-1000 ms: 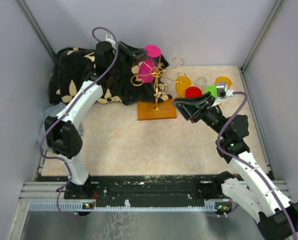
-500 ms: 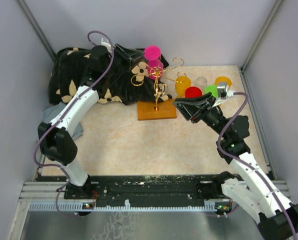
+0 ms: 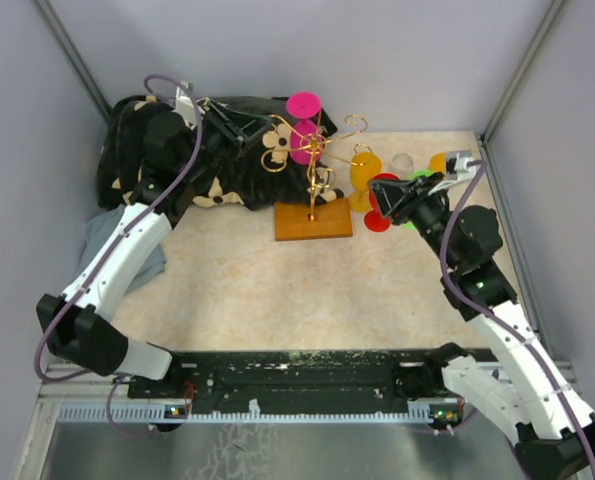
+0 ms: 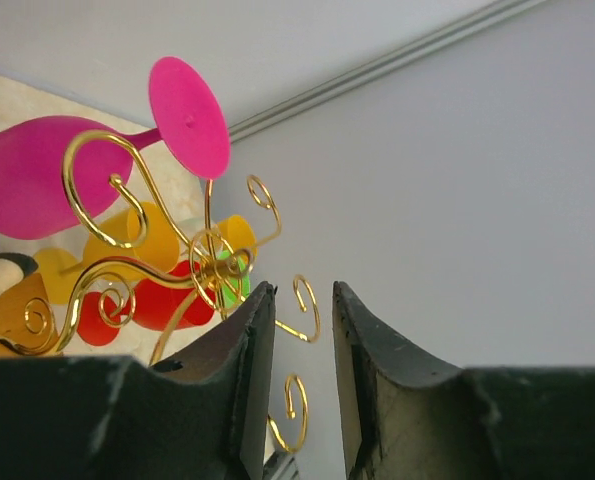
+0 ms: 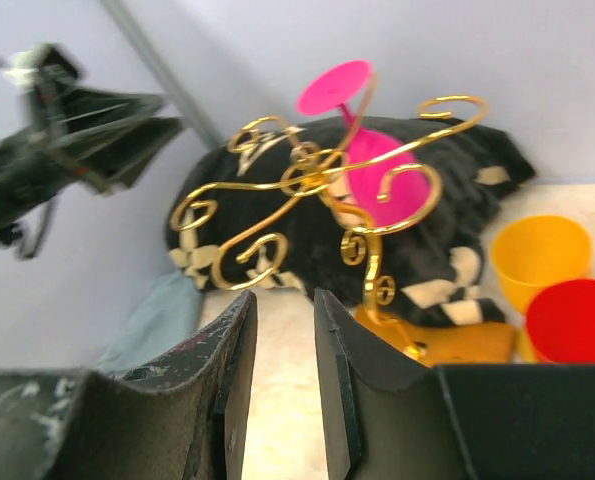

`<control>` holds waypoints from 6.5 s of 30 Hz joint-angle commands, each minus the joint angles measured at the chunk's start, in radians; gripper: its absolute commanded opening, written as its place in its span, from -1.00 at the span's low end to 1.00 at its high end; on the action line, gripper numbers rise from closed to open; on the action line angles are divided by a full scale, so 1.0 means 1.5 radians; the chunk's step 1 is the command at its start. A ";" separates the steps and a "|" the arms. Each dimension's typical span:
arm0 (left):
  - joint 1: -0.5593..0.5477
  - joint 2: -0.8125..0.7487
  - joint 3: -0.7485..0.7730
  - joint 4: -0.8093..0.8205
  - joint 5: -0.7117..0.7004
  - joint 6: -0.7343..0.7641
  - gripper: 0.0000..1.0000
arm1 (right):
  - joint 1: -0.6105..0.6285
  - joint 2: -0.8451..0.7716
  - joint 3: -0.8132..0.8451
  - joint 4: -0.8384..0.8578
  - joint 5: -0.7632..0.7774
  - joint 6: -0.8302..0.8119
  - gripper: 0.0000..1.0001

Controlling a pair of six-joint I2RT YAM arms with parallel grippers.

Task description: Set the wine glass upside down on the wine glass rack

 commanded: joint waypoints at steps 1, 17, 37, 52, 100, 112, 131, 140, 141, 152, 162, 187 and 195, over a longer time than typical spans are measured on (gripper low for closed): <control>0.002 -0.073 -0.037 -0.002 0.007 0.080 -0.27 | -0.004 0.050 0.087 -0.126 0.142 -0.057 -0.39; 0.002 -0.285 -0.169 -0.064 -0.026 0.218 -0.18 | -0.013 0.337 0.270 -0.270 0.285 -0.092 -0.41; 0.002 -0.316 -0.217 -0.072 -0.004 0.234 -0.14 | -0.024 0.462 0.292 -0.274 0.257 -0.124 -0.41; 0.001 -0.314 -0.234 -0.064 0.004 0.224 -0.14 | -0.024 0.517 0.279 -0.249 0.272 -0.145 -0.41; 0.002 -0.319 -0.247 -0.060 0.008 0.208 -0.13 | -0.024 0.509 0.205 -0.223 0.292 -0.117 -0.96; 0.001 -0.334 -0.248 -0.065 0.009 0.199 -0.13 | -0.021 0.411 0.177 -0.251 0.274 -0.090 -1.00; 0.002 -0.411 -0.269 -0.108 -0.010 0.177 -0.14 | 0.059 0.117 0.274 -0.429 0.345 -0.062 -1.00; 0.001 -0.412 -0.273 -0.098 0.008 0.159 -0.14 | 0.060 -0.026 0.215 -0.233 0.446 -0.119 -1.00; 0.002 -0.411 -0.273 -0.096 0.009 0.157 -0.14 | 0.060 -0.034 0.205 -0.205 0.452 -0.127 -1.00; 0.000 -0.403 -0.280 -0.063 0.029 0.141 -0.13 | 0.060 -0.061 0.098 0.109 0.323 -0.121 -1.00; 0.001 -0.415 -0.303 -0.012 0.059 0.129 -0.11 | 0.060 -0.051 0.049 0.324 0.106 -0.015 -1.00; 0.026 -0.411 -0.471 0.480 0.220 -0.122 -0.08 | -0.002 0.183 0.070 0.827 -0.312 0.478 -1.00; 0.059 -0.319 -0.542 0.818 0.250 -0.306 -0.06 | -0.032 0.245 0.081 0.959 -0.336 0.600 -1.00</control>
